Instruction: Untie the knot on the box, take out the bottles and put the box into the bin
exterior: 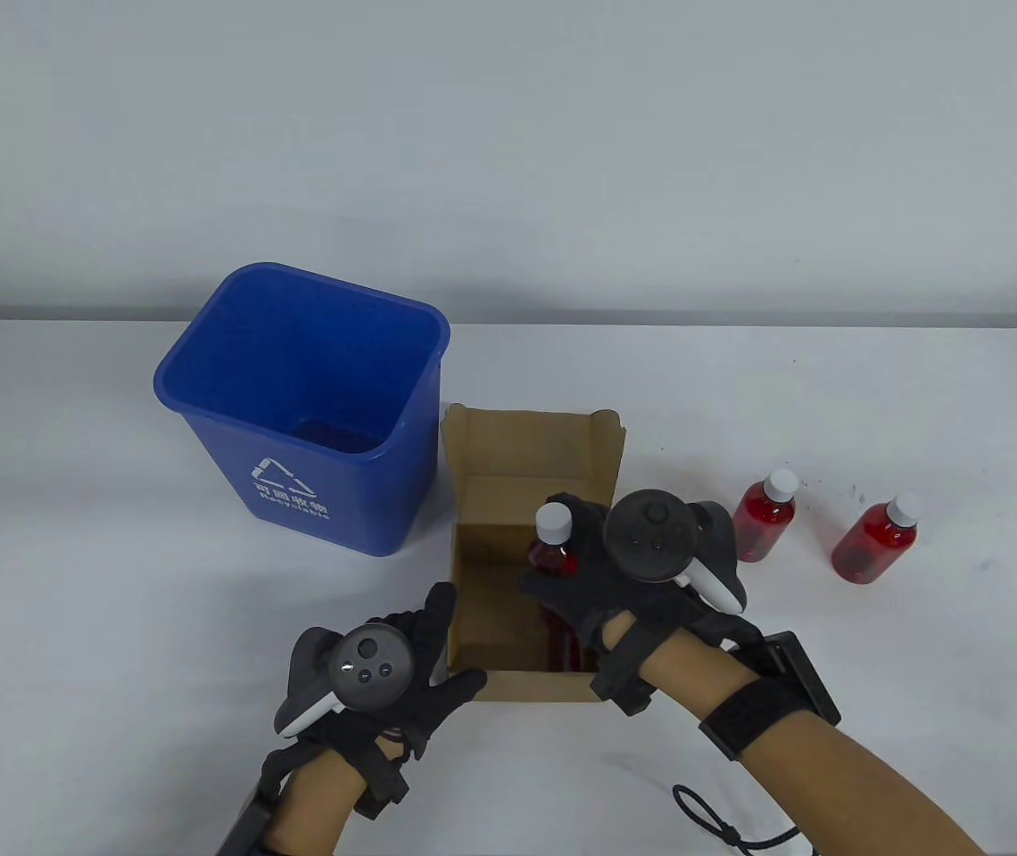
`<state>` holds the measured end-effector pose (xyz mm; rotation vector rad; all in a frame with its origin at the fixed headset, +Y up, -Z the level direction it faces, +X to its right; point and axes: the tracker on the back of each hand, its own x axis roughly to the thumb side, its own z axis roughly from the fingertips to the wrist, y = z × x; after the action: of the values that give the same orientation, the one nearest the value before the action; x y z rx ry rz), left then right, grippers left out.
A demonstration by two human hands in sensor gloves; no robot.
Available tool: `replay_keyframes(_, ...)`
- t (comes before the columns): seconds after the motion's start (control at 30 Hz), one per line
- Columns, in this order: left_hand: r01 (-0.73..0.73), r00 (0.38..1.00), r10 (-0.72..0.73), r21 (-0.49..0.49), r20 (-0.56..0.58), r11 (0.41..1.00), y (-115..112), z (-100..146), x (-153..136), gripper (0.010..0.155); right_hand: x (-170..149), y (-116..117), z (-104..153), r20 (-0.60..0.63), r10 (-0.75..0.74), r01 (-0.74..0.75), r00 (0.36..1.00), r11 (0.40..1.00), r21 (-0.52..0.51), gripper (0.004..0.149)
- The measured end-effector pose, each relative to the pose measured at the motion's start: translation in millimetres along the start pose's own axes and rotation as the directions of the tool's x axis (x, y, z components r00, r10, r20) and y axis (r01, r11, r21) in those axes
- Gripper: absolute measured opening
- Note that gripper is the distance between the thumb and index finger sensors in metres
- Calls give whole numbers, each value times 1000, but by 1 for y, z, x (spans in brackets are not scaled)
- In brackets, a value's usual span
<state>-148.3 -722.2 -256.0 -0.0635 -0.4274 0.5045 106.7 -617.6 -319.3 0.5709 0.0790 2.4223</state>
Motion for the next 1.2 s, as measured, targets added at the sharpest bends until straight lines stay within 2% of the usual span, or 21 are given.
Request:
replay_keyframes(0.27,-4,1000,4,16,-1,1000,2,2,-1,92,-33,-37,33,-29,-51,46,998,991,-129,78)
replay_keyframes(0.4,-5,1000,5,38,-3,999,6,4,-2,89,-66,-53,58,-72,-110,93,991,973,-209,77)
replay_keyframes(0.53,-6,1000,6,45,-4,999,7,5,-3,87,-102,-66,84,-130,-76,35,989,954,-297,77)
replay_keyframes(0.7,-5,1000,6,40,-12,999,7,4,-3,89,-149,-81,119,-198,-164,64,966,899,-434,77)
replay_keyframes(0.97,-19,999,20,30,-26,999,7,4,-5,89,-206,-90,153,-286,-166,-25,944,826,-563,77)
replay_keyframes(1.2,-23,999,24,33,-37,999,9,5,-6,89,-243,-84,159,-352,-202,-49,914,806,-590,77)
